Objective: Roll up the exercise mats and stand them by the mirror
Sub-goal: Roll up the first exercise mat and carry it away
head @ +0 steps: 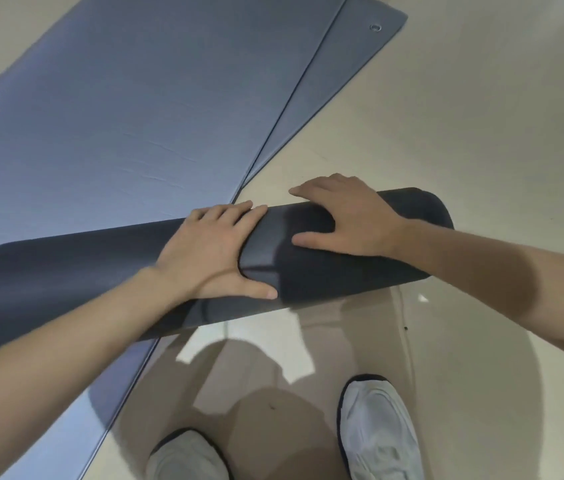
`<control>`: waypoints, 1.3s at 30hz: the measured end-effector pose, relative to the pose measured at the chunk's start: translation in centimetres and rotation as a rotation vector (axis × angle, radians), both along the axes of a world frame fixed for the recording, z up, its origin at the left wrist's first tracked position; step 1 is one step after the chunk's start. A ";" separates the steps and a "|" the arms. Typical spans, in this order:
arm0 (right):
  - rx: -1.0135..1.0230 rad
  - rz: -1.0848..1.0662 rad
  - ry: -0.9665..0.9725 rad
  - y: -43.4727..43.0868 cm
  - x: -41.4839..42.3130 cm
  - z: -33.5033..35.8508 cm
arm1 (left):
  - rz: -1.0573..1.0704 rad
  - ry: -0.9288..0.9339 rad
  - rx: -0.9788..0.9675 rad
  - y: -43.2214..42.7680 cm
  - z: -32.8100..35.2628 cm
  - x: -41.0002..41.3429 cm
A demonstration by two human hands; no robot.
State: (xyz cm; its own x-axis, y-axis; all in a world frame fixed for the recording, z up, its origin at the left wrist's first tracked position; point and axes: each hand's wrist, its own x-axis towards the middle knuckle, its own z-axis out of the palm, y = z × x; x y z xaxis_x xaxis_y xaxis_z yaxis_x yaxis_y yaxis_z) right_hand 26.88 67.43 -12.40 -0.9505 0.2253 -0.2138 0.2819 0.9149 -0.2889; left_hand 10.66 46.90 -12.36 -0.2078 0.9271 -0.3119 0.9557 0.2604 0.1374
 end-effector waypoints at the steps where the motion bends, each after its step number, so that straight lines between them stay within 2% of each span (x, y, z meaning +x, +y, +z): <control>1: 0.060 0.029 0.061 -0.4 1.0 -0.4 | 0.022 -0.046 -0.032 0.8 0.3 -1.2; 3: 0.186 0.094 0.138 -1.2 2.8 -1.4 | 0.041 -0.045 -0.013 2.2 0.9 -3.0; 5: 0.283 0.117 0.143 -1.4 3.8 -2.5 | 0.032 0.003 0.122 3.0 1.1 -3.2; 8: 0.328 -0.003 0.174 -0.1 4.4 -3.4 | -0.002 -0.010 0.340 3.7 0.8 0.0; 10: 0.298 -0.142 0.239 1.4 4.9 -3.6 | -0.066 0.040 0.326 3.9 0.0 3.1; 13: 0.268 -0.362 0.294 3.8 6.5 -4.1 | -0.107 0.173 0.175 4.6 -1.3 5.1; 15: 0.216 -0.530 0.318 5.0 7.9 -4.5 | -0.104 0.219 0.146 5.3 -1.7 4.7; 19: -0.076 -0.814 0.309 6.2 10.4 -5.3 | -0.092 0.239 0.125 6.9 -1.7 3.2; 22: -0.387 -0.790 0.372 6.4 11.3 -5.7 | -0.095 0.258 0.119 8.6 -1.4 1.3; 24: -0.503 -0.751 0.375 6.7 11.1 -5.8 | -0.098 0.248 0.122 9.6 -1.2 0.0; 34: -0.516 -0.842 0.354 9.1 6.8 -1.3 | -0.073 0.069 0.100 12.6 1.2 -4.3; 39: -0.550 -0.957 0.291 6.1 6.6 4.6 | 0.116 -0.067 0.020 9.8 5.6 -1.3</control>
State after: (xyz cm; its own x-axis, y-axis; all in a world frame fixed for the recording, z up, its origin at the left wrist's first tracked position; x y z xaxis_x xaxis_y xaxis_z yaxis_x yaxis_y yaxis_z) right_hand 33.43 73.51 -7.84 -0.4691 0.8279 -0.3074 0.6520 0.0899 -0.7529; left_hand 9.35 56.67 -6.77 -0.2935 0.9041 -0.3107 0.9076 0.3656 0.2065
